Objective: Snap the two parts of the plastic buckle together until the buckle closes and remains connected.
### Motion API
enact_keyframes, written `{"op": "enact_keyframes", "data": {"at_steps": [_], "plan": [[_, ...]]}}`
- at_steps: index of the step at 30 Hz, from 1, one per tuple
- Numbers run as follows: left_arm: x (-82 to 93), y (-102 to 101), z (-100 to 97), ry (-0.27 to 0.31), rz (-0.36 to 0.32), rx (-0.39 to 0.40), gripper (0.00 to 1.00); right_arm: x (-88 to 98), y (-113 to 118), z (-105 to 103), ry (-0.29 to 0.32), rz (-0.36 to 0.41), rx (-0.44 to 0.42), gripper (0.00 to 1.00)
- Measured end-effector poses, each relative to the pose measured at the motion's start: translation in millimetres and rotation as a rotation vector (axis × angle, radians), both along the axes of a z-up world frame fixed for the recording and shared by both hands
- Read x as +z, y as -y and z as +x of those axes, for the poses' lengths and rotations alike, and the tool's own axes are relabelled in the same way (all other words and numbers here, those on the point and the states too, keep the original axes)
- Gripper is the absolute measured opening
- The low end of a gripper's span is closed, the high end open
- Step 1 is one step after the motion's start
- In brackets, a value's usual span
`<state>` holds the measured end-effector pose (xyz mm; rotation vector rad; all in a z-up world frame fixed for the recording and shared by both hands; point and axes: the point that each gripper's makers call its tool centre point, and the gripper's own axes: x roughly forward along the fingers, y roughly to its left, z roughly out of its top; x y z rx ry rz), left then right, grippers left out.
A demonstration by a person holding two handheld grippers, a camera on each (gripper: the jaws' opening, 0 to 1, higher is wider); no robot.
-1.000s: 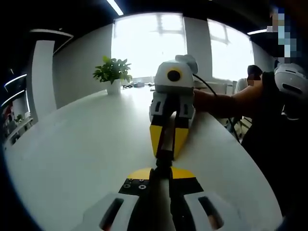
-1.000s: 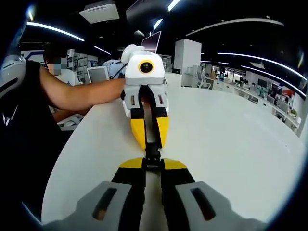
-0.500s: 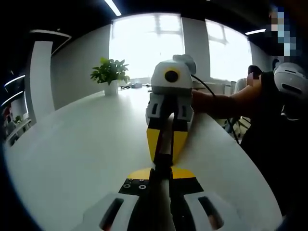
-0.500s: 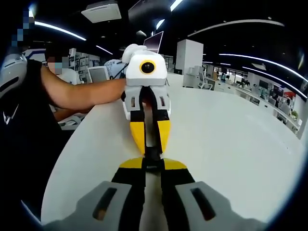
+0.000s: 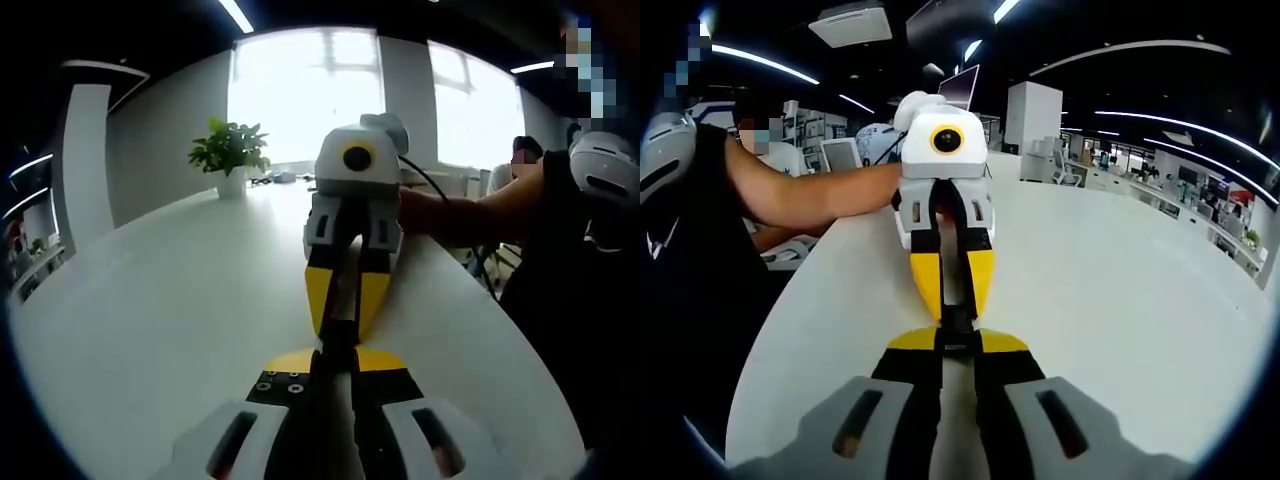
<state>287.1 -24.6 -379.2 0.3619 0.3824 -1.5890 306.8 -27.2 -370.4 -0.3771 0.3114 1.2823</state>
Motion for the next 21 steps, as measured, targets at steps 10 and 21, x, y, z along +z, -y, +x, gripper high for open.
{"op": "enact_keyframes", "data": {"at_steps": [10,21], "plan": [[2.0,-3,-0.2,-0.001,0.000,0.002,0.10,1.2,0,-1,0.008,0.002,0.002,0.10],[15.9,13,11.1,-0.104,-0.122,0.098,0.99,1.8,1,-3,0.014,0.001,0.009,0.11]]}}
